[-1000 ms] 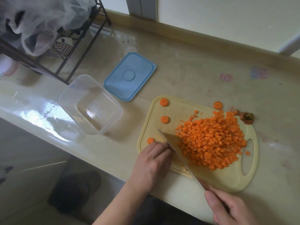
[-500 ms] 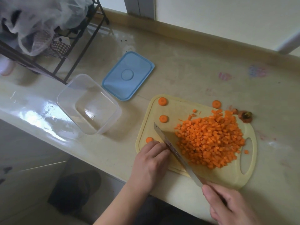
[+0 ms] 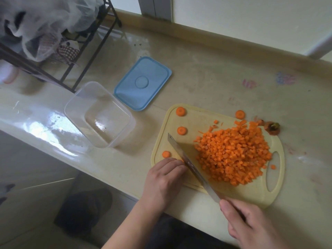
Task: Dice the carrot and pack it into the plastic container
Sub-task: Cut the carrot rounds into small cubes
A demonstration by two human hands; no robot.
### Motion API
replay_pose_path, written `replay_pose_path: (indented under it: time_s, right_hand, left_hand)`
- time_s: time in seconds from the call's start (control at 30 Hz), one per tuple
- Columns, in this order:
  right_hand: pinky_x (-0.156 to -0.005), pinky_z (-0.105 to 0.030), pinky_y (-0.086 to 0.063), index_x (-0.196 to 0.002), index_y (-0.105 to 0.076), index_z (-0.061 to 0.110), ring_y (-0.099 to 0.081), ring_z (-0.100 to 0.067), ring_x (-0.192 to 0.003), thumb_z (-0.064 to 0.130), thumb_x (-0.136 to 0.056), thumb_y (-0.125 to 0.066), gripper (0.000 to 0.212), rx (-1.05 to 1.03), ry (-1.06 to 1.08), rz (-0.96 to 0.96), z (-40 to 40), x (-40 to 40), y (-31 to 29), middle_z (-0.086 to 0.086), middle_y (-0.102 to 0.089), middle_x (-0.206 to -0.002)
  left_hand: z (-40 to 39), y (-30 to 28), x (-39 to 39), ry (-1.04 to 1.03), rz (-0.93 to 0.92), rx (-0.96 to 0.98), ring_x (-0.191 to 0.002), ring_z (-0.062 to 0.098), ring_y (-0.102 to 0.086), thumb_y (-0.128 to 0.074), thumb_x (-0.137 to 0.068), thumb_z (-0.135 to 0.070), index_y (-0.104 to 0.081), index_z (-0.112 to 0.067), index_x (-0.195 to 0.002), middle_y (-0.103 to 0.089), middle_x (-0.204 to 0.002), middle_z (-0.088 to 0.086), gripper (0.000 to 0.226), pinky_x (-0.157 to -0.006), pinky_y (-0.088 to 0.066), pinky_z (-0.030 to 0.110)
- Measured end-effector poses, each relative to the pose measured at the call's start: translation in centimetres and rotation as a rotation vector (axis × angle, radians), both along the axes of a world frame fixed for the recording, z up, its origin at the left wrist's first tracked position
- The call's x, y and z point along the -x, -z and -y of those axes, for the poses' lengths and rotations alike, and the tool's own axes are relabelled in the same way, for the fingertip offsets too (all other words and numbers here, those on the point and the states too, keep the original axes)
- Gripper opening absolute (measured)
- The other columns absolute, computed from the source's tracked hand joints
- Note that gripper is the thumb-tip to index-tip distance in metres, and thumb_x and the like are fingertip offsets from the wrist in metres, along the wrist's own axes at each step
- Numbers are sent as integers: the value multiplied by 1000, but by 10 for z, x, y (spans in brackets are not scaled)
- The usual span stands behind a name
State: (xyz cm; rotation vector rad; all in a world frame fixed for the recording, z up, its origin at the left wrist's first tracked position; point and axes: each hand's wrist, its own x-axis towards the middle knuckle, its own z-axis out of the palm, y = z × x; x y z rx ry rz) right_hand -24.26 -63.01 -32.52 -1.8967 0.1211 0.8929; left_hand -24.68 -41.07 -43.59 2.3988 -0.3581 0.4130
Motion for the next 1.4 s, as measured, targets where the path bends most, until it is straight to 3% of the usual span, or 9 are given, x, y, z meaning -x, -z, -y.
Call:
replay_pose_path:
  time_s: [0.13,0.27,0.37,0.53,0.7,0.97,1.17,1.3,1.4]
  right_hand:
    - [-59,-7,-35,-102,-61,65,-50,4,-54,57,-79,-49,28,36,-34,46,3,5,2,34,-52,-53]
    - [-63,-3,-37,-88,-66,62,-52,17,-64,53,-85,-50,19,47,-55,79,-4,-1,2,39,-49,-53]
    - [-58,-5,-37,-64,-57,52,-53,12,-56,44,-89,-49,28,49,-101,65,-8,-10,4,32,-51,-47]
    - [-46,-21,-35,-65,-63,47,-40,-7,-42,61,-83,-45,29,-5,23,-90,3,-9,-3,3,-41,-44]
    - [-39,-18,-31,-72,-60,16,-35,-11,-37,97,-47,-45,87,40,74,-138,25,-8,-8,-3,-44,-43]
    - [-39,-19,-31,-72,-59,11,-37,-13,-35,99,-41,-45,95,41,83,-161,26,-9,-10,-4,-44,-41]
    - [-39,-20,-30,-68,-63,19,-35,-14,-35,99,-41,-47,86,49,110,-164,22,-8,-14,-4,-42,-41]
    - [-46,-13,-37,-71,-66,57,-42,-2,-41,87,-60,-47,36,47,67,-66,15,-14,-23,7,-49,-47]
    - [-75,5,-35,-106,-51,74,-52,24,-91,90,-65,-38,46,161,-56,141,22,-14,-18,47,-58,-91]
  left_hand:
    - [-2,1,1,14,-11,9,-93,23,-69,-68,-96,-7,-75,-3,-96,-73,-100,7,8,-83,-57,34]
    - [-4,1,1,32,-53,23,-97,22,-70,-70,-93,-5,-76,-4,-99,-74,-104,6,9,-88,-57,32]
    - [-4,0,0,39,-65,27,-97,22,-70,-70,-93,-4,-76,-5,-99,-74,-104,5,8,-89,-57,32]
    - [-9,-5,-4,103,-77,1,-94,21,-67,-65,-98,-9,-72,-7,-96,-71,-104,4,8,-83,-56,34]
    - [-23,-13,-21,200,-60,-54,-92,28,-65,-62,-99,-10,-74,-5,-96,-70,-104,9,14,-82,-54,38]
    - [-42,-21,-62,453,-119,-288,-100,25,-62,-59,-98,-28,-75,-12,-106,-69,-112,3,24,-82,-46,35]
    - [-29,-17,-46,377,-99,-228,-88,25,-62,-64,-99,-20,-75,-12,-97,-68,-100,4,13,-79,-47,35]
    - [-9,-8,-23,183,-90,-158,-91,26,-63,-63,-99,-21,-73,-13,-97,-68,-100,2,13,-80,-46,40]
    - [-13,-4,-10,92,-71,-86,-102,28,-63,-64,-97,-14,-73,-13,-103,-69,-113,3,11,-86,-47,41]
